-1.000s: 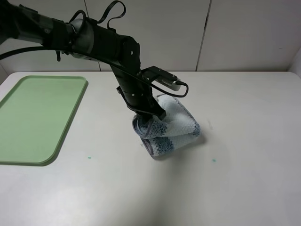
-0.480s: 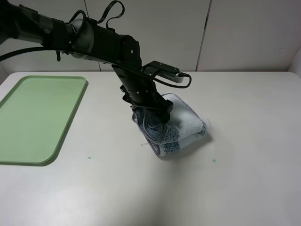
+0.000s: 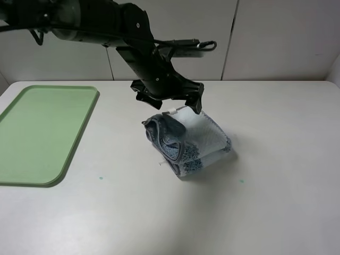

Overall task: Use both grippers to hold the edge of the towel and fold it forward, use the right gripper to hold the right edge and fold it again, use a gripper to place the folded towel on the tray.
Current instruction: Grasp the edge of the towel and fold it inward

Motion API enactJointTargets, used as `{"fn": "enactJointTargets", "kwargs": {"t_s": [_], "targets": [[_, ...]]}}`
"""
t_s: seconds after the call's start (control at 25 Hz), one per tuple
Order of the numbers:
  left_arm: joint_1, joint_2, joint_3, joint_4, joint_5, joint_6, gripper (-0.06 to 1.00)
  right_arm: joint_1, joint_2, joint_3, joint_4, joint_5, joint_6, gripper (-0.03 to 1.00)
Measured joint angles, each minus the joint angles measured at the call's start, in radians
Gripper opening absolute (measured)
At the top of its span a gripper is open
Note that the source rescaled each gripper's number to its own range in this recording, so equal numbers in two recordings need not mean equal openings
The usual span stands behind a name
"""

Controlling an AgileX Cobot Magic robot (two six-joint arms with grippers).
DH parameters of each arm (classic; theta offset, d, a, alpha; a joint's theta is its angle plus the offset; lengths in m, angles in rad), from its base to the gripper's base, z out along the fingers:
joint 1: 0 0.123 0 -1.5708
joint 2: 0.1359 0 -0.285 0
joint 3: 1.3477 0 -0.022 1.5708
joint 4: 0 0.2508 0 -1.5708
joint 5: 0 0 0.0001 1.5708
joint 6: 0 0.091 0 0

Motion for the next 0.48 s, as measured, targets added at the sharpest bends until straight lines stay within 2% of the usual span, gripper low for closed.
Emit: {"fn": "enactJointTargets", "kwargs": {"t_s": [0.08,0.2,0.48], "targets": [[0.000,-0.012,0.000,0.021,0.032,-0.089,1.00,0.000,0.000,0.000,0.000,0.000,0.000,1.00],[-0.017,-0.023,0.004,0.095,0.068,-0.247,1.00,0.000,0.000,0.000,0.001,0.000,0.000,1.00],[-0.110,-0.025,0.019,0.388,0.107,-0.784,1.00,0.000,0.000,0.000,0.004,0.001,0.000,1.00]]}}
